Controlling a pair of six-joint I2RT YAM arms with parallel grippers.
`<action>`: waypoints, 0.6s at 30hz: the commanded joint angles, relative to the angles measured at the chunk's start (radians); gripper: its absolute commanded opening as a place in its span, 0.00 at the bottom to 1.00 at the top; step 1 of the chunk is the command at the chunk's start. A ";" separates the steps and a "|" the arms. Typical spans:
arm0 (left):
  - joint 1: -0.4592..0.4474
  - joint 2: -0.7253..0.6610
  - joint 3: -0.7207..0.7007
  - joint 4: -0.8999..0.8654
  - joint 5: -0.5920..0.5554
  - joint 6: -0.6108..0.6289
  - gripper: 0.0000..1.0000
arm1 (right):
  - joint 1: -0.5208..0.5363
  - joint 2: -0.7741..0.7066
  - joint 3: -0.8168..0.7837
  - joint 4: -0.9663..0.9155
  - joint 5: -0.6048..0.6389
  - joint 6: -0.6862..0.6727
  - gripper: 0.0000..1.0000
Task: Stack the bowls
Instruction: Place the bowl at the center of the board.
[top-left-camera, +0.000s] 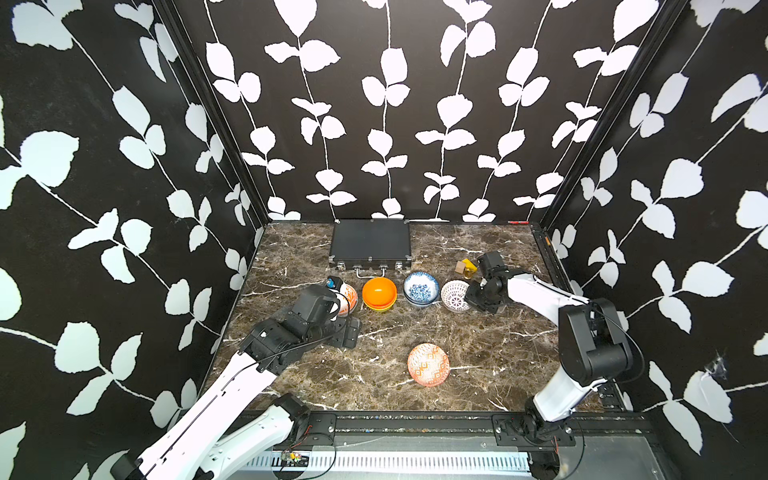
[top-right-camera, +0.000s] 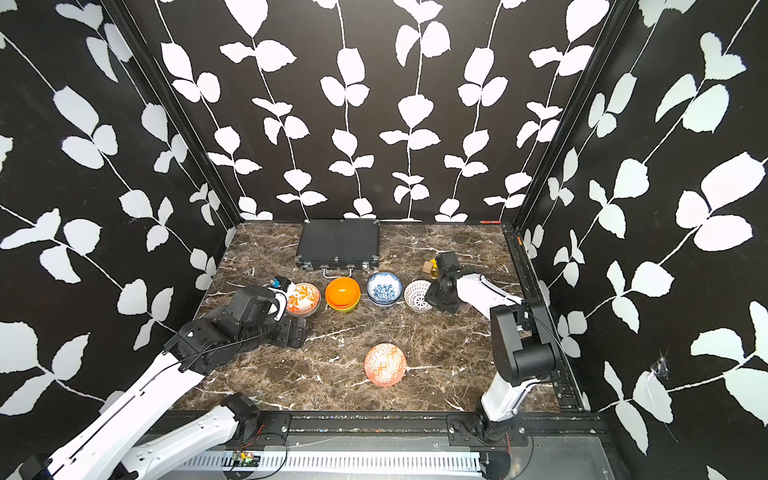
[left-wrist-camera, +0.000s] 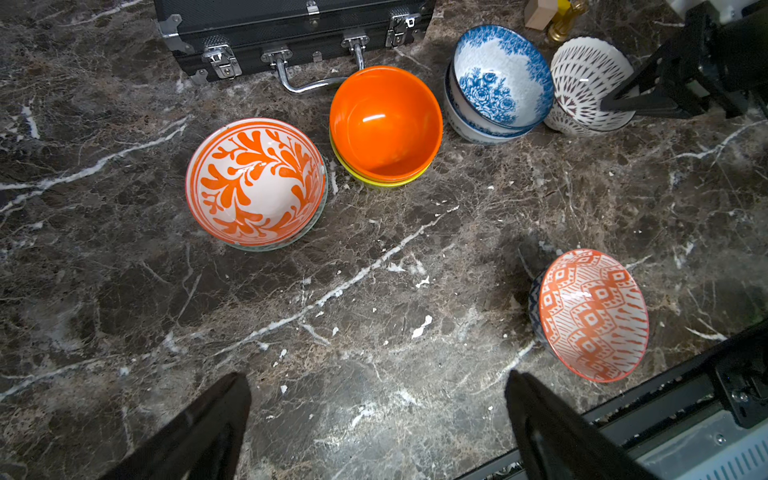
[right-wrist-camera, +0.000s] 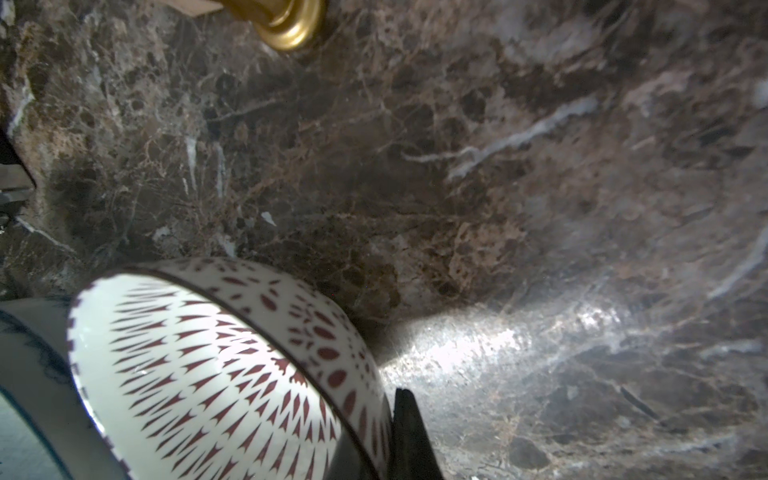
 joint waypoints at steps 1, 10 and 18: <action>-0.003 -0.014 -0.011 0.004 -0.013 0.005 0.99 | -0.009 0.009 0.037 0.042 -0.016 -0.001 0.00; -0.003 -0.012 -0.011 0.004 -0.014 0.004 0.99 | -0.018 0.041 0.069 0.031 -0.012 -0.014 0.00; -0.003 -0.013 -0.013 0.005 -0.014 0.003 0.99 | -0.020 0.059 0.069 0.020 -0.024 -0.019 0.00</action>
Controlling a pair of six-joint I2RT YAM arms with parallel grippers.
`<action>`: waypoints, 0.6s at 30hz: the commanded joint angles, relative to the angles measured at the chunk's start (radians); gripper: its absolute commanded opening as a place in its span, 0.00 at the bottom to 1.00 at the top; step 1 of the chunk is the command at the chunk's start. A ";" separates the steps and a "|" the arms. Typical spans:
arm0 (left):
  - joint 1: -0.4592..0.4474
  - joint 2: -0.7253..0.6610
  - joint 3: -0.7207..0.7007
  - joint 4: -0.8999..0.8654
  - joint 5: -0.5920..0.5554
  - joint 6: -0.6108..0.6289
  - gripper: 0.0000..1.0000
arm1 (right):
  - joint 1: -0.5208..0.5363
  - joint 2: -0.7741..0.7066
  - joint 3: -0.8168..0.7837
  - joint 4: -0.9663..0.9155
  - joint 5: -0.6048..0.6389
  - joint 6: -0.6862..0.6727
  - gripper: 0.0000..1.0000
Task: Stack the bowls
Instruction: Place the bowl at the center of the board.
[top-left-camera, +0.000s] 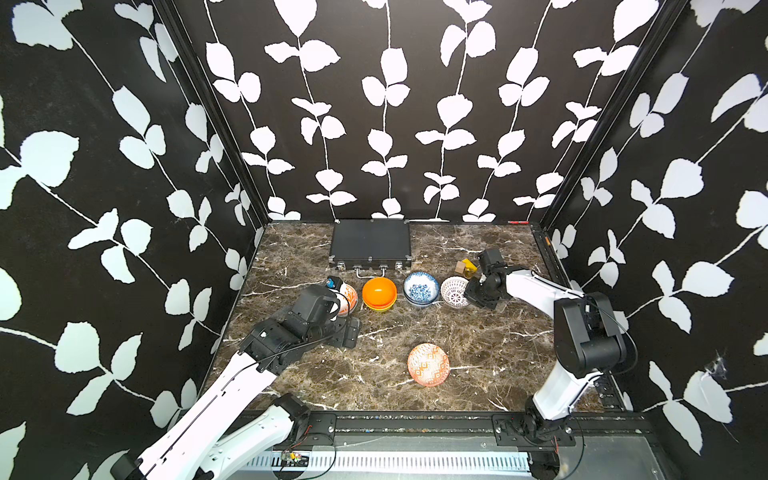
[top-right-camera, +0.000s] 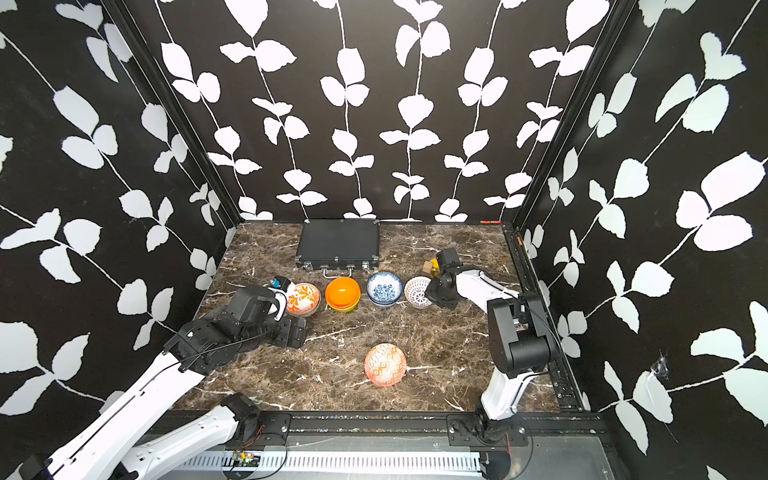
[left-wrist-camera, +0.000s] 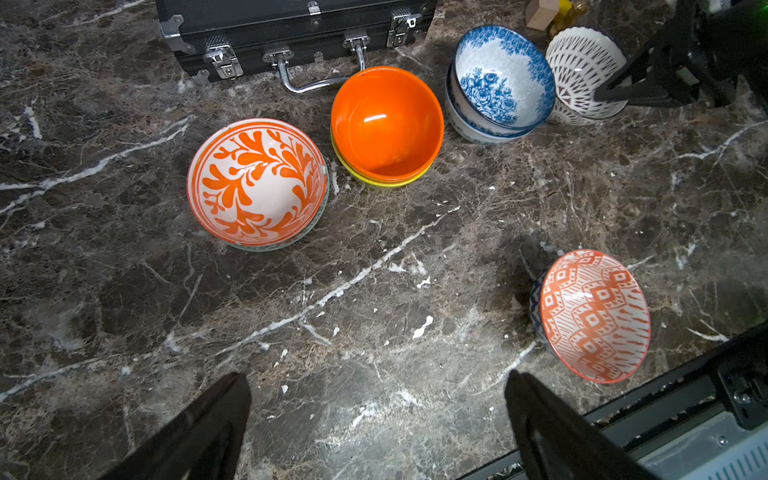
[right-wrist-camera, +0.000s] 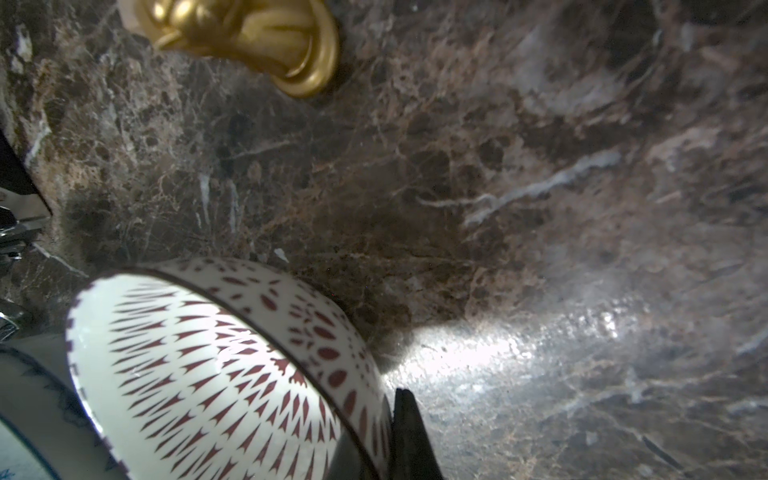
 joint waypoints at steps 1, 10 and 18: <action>-0.004 -0.015 -0.013 0.005 -0.012 0.003 0.99 | -0.005 0.007 0.023 0.007 -0.015 -0.012 0.00; -0.002 -0.018 -0.014 0.005 -0.012 0.002 0.98 | -0.004 -0.014 0.036 -0.053 0.029 -0.034 0.43; -0.003 -0.021 -0.014 0.005 -0.012 0.003 0.98 | -0.001 -0.105 0.034 -0.093 0.029 -0.039 0.59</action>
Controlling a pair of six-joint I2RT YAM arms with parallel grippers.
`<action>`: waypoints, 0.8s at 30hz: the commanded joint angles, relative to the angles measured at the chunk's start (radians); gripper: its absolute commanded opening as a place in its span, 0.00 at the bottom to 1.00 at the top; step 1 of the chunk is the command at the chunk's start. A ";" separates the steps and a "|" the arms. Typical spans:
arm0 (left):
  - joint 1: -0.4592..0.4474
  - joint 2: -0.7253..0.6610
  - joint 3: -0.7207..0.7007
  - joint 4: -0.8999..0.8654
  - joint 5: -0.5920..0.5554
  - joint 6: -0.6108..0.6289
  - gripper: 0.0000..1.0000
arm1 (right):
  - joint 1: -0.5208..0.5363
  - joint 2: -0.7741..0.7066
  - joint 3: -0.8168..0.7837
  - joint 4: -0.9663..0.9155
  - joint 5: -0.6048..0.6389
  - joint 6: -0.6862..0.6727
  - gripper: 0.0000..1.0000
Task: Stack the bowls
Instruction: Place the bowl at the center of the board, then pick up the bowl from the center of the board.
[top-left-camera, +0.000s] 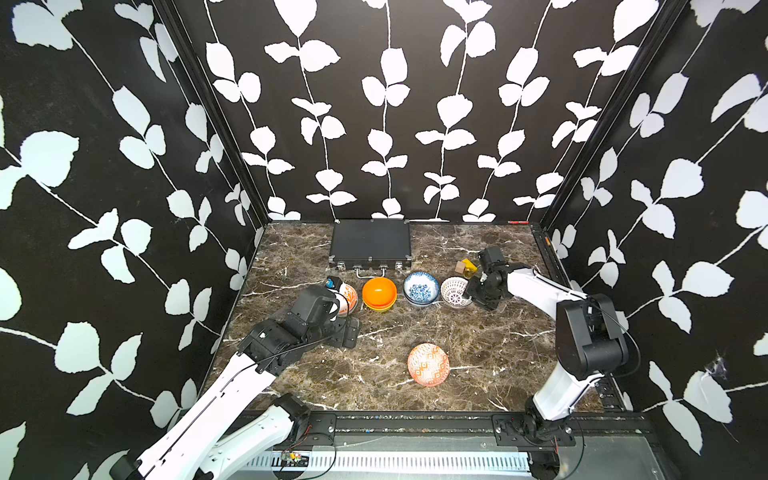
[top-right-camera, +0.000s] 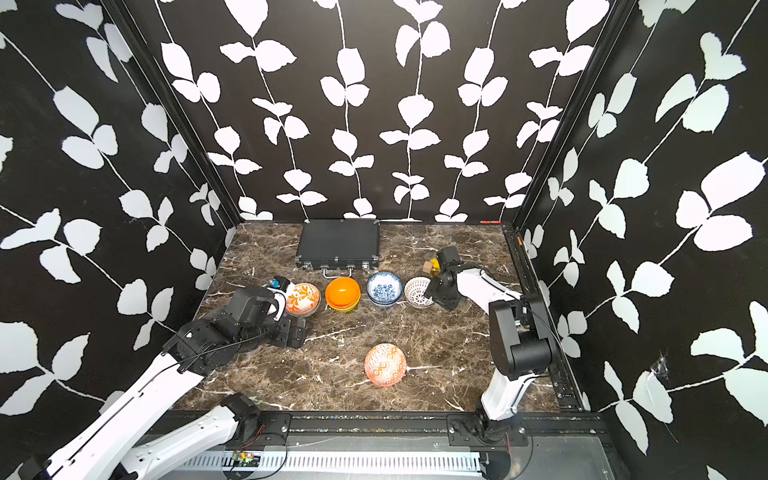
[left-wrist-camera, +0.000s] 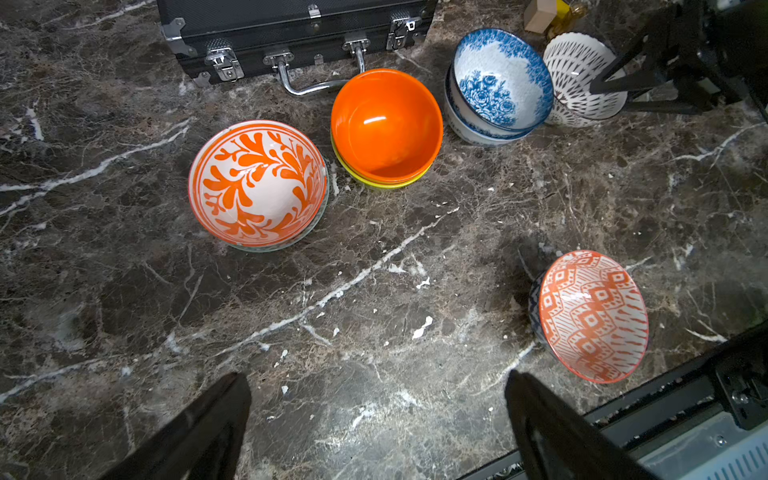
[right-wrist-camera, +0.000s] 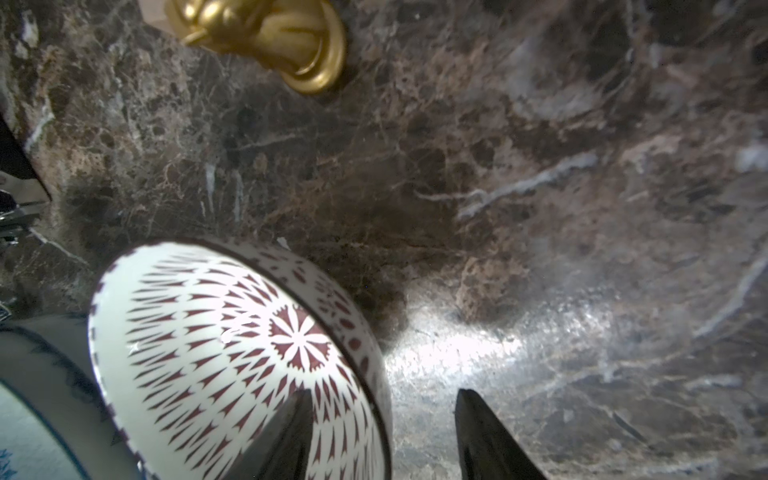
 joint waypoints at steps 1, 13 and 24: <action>-0.002 -0.015 -0.014 0.006 -0.010 0.003 0.98 | -0.001 -0.098 0.003 -0.041 0.019 -0.008 0.60; -0.003 -0.015 -0.015 0.012 -0.002 0.003 0.99 | 0.237 -0.432 -0.228 -0.126 0.025 0.028 0.63; -0.003 -0.007 -0.014 0.011 0.003 0.005 0.98 | 0.544 -0.434 -0.316 -0.142 0.118 0.153 0.64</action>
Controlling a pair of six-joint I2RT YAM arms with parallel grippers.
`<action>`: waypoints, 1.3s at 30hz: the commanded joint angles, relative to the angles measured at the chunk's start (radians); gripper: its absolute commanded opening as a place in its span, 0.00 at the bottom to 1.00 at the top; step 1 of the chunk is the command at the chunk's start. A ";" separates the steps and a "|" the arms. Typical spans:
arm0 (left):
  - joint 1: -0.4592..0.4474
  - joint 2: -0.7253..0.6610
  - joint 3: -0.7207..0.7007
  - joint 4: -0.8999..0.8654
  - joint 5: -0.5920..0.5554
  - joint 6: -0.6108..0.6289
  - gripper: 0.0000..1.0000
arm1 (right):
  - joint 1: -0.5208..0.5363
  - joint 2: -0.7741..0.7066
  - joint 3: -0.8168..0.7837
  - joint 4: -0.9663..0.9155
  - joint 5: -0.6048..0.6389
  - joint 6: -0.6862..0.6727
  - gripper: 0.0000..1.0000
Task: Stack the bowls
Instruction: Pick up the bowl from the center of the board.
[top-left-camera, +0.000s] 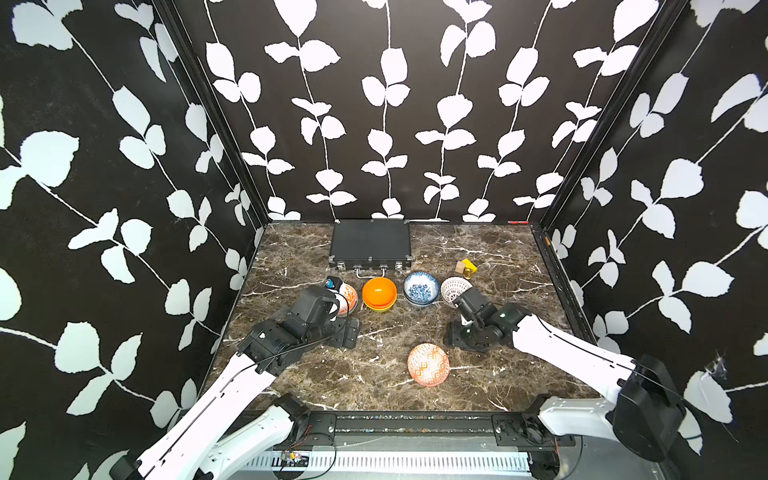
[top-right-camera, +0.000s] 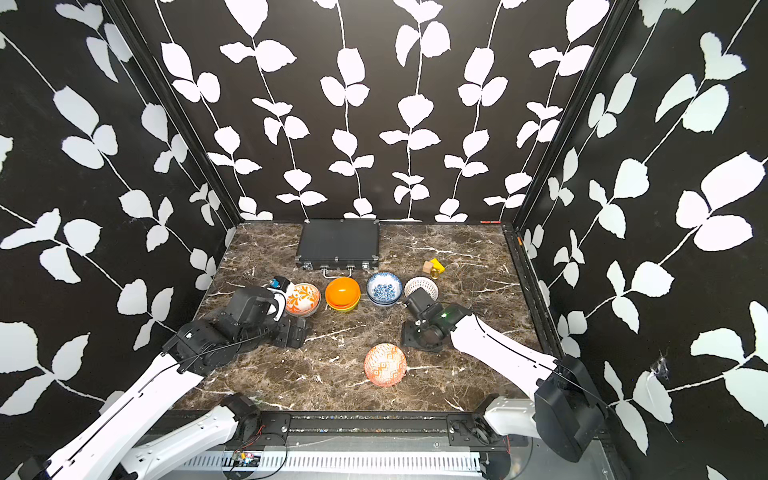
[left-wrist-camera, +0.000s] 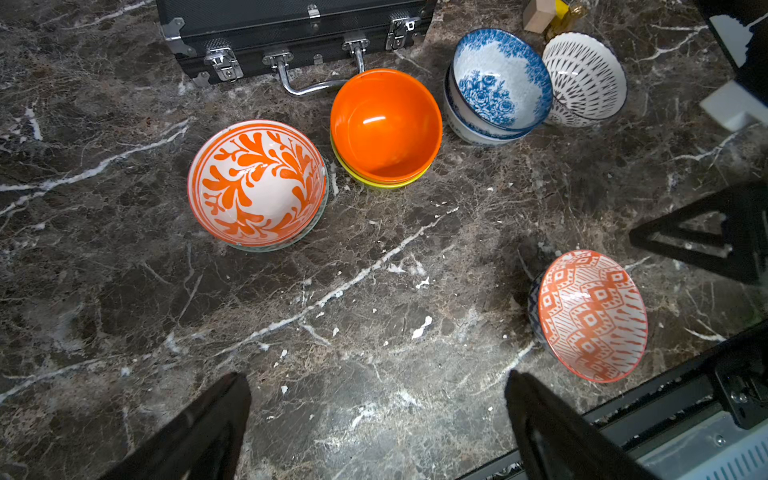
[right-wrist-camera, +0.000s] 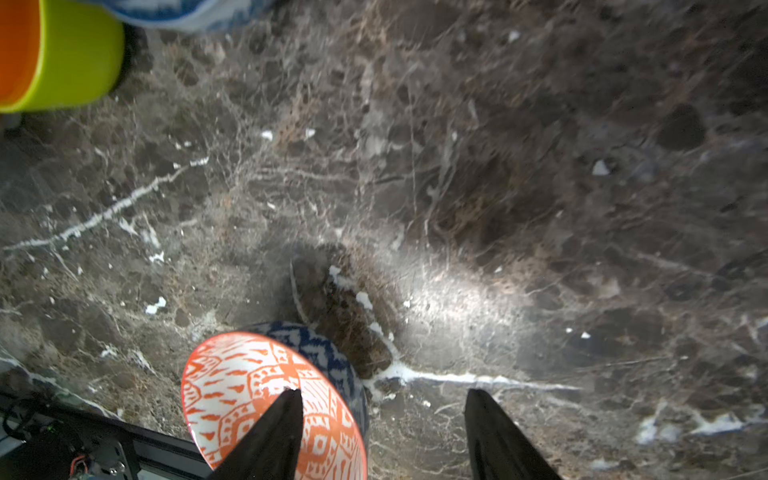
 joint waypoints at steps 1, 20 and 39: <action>-0.004 -0.007 -0.014 0.011 -0.001 0.005 0.99 | 0.051 0.013 -0.030 0.004 0.042 0.062 0.64; -0.003 -0.008 -0.016 0.011 -0.001 0.005 0.99 | 0.179 0.157 -0.010 0.057 0.075 0.126 0.27; -0.003 -0.011 -0.016 0.013 0.000 0.004 0.99 | -0.001 -0.051 0.022 -0.133 0.131 0.060 0.00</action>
